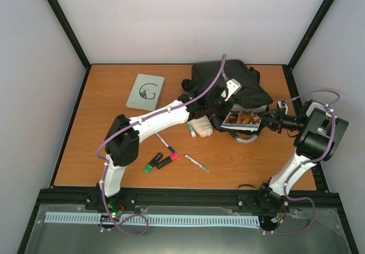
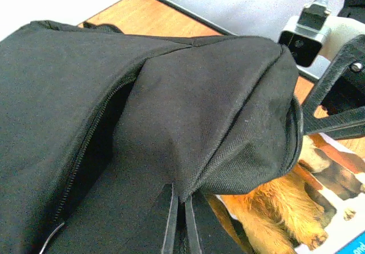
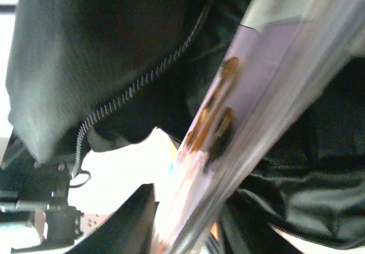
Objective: Pack the student bag
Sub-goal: Place the book in the student bag.
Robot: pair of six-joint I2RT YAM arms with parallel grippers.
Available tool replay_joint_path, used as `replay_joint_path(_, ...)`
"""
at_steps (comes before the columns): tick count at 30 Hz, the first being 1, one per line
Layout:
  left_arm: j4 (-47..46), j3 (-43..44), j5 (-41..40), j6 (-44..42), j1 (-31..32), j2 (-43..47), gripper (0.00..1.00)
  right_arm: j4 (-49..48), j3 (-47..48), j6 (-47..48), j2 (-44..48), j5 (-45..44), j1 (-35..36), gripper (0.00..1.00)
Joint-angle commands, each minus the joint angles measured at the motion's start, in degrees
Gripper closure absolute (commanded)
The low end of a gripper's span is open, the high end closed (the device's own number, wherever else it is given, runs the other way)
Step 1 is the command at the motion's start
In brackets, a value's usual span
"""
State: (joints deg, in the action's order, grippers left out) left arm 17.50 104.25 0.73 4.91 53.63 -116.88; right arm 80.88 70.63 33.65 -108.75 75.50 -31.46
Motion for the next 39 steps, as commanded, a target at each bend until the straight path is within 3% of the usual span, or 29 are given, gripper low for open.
replay_joint_path(1, -5.4, -0.5, 1.5, 0.0, -0.2, 4.0, 0.99, -4.2, 0.7, -3.6, -1.0, -4.8, 0.3, 0.63)
replay_joint_path(4, -5.5, -1.4, 1.0, -0.1, -0.2, 4.1, 0.99, -9.8, -1.1, -9.0, 0.6, -8.9, 0.2, 0.51)
replay_joint_path(13, -5.3, -3.2, -2.7, 2.2, -0.7, 4.4, 0.99, -18.0, -4.4, -13.2, 10.4, -22.3, 0.1, 0.36)
replay_joint_path(18, -5.2, -3.5, -3.0, 5.8, -2.1, 4.5, 0.99, -19.4, -5.0, -8.3, 17.4, -29.6, 0.3, 0.33)
replay_joint_path(22, -5.2, -3.4, -0.8, 9.5, -3.6, 4.2, 0.99, -19.3, -7.1, 3.8, 25.3, -31.4, 1.4, 0.37)
replay_joint_path(26, -5.1, -3.5, 0.3, 11.2, -4.1, 3.3, 0.99, -20.2, -12.7, 16.4, 36.4, -36.7, 9.1, 0.43)
replay_joint_path(28, -5.1, -3.5, 0.6, 11.8, -4.3, 2.9, 0.99, -17.3, -12.3, 20.4, 36.6, -37.3, 12.1, 0.45)
replay_joint_path(31, -4.8, -3.0, 0.8, 13.1, -4.3, 2.1, 0.99, -16.3, -12.0, 24.3, 36.8, -39.4, 16.9, 0.47)
replay_joint_path(39, -2.3, -0.4, 4.2, 17.1, -6.3, 0.6, 0.99, -22.3, -12.8, 27.4, 43.4, -56.4, 35.2, 0.44)
